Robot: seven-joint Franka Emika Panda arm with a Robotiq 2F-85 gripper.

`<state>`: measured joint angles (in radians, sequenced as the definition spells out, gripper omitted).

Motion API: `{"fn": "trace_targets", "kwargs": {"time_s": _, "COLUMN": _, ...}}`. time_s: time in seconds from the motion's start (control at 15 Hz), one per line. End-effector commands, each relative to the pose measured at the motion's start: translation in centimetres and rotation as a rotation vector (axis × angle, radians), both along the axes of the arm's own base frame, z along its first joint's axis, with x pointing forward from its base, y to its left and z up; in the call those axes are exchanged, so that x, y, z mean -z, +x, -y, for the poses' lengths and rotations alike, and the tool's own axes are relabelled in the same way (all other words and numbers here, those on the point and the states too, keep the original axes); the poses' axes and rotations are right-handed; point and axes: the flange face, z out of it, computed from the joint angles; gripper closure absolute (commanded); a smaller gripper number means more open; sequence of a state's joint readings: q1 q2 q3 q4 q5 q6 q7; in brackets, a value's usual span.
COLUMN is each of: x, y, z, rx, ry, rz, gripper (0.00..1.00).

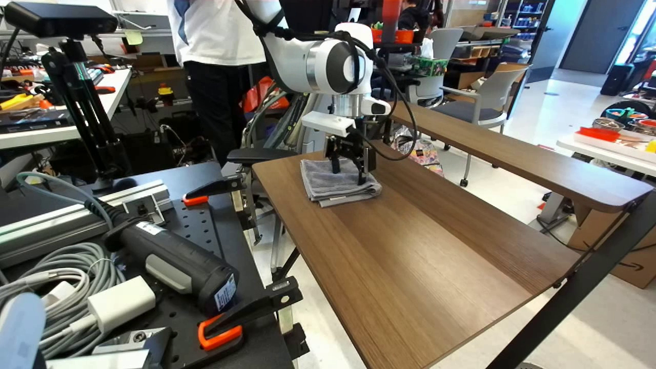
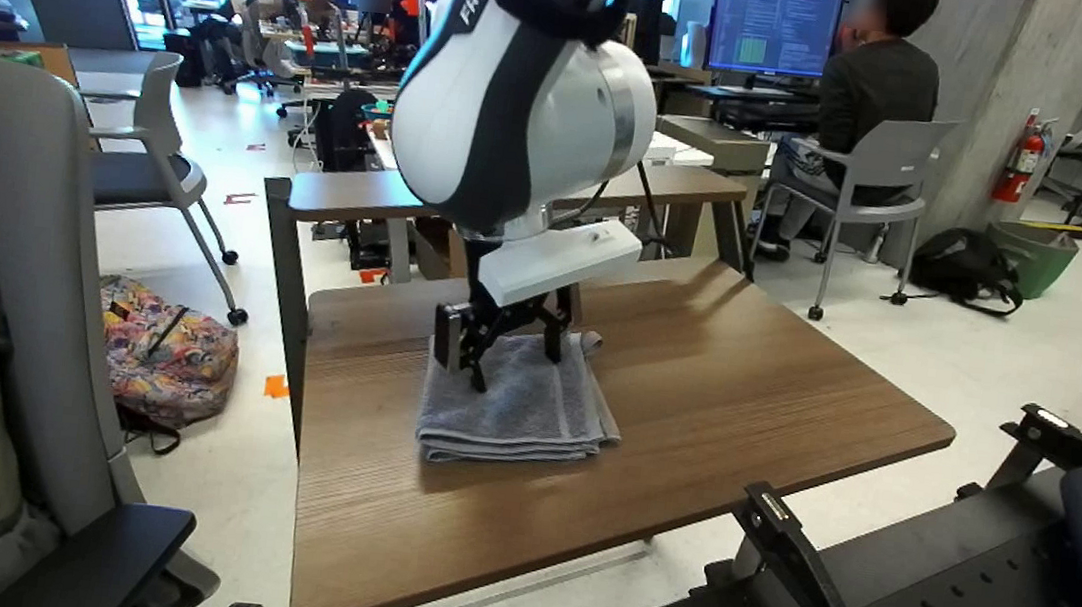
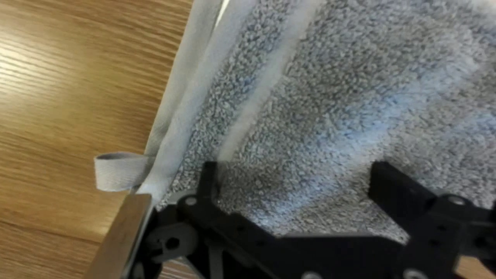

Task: Wipe the table with the towel

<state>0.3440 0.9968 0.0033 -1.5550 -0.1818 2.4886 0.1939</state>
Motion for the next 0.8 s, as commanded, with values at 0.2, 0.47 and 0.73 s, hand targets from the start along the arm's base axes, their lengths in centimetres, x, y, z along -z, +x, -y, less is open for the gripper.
{"fn": "trace_targets", "kwargs": {"time_s": 0.2, "x": -4.6, "y": -1.8, "z": -3.0, "rx": 0.096, "ry": 0.151, "rz": 0.014, "gripper": 0.0}}
{"fn": "trace_targets", "kwargs": {"time_s": 0.47, "x": -4.4, "y": -2.2, "z": -3.2, "rx": 0.107, "ry": 0.183, "rz": 0.019, "gripper": 0.0}}
{"fn": "trace_targets", "kwargs": {"time_s": 0.73, "x": -2.3, "y": -1.6, "z": -2.2, "rx": 0.126, "ry": 0.163, "rz": 0.006, "gripper": 0.0}}
